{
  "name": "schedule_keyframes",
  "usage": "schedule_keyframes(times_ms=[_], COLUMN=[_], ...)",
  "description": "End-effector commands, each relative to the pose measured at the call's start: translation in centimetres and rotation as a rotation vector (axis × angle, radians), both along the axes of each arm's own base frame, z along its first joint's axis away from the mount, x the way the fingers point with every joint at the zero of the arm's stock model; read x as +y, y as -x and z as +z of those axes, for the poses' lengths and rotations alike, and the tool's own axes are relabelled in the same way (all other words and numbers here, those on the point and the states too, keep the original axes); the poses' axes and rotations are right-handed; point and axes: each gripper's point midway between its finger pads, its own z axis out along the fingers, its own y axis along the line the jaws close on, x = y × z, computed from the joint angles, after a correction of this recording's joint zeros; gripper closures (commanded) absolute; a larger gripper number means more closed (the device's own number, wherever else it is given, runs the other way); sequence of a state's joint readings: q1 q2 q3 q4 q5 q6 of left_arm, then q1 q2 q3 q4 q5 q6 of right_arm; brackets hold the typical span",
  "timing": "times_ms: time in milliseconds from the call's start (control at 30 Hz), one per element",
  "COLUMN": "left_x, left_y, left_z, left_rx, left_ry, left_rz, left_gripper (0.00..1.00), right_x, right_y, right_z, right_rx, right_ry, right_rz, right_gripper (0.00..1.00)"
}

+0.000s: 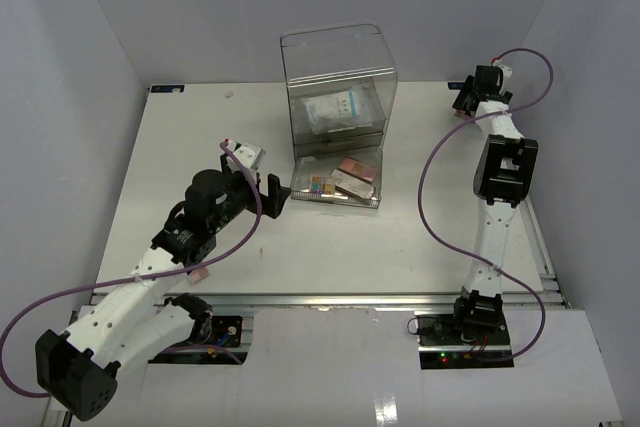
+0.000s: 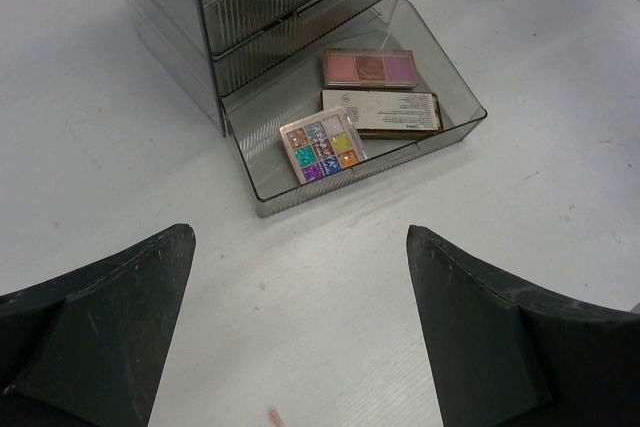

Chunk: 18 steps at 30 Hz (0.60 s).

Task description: Organize the makeup

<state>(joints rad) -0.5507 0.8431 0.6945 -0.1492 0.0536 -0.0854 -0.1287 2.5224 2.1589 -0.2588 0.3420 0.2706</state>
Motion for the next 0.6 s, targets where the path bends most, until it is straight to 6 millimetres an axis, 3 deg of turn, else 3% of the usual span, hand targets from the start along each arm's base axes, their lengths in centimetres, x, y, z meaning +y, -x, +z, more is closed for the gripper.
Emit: schedule_keyframes(times_ms=[0,367,567], left_x=[0.0,0.0,-0.1], left_y=[0.0,0.0,0.0], left_z=[-0.1,0.1,0.1], left_rx=[-0.013,-0.016,-0.016], left_ry=[-0.002,-0.001,-0.001], left_rz=[-0.01,-0.011,-0.013], left_gripper=[0.02,0.02,0.02], right_x=[0.6,2.5,2.1], right_y=[-0.6,-1.6,-2.0], right_z=[-0.7,-0.7,-0.7], right_rx=[-0.023,-0.064,-0.081], right_ry=[-0.038,-0.121,-0.106], right_rz=[-0.002,0.072,0.05], right_gripper=[0.1,0.1,0.1])
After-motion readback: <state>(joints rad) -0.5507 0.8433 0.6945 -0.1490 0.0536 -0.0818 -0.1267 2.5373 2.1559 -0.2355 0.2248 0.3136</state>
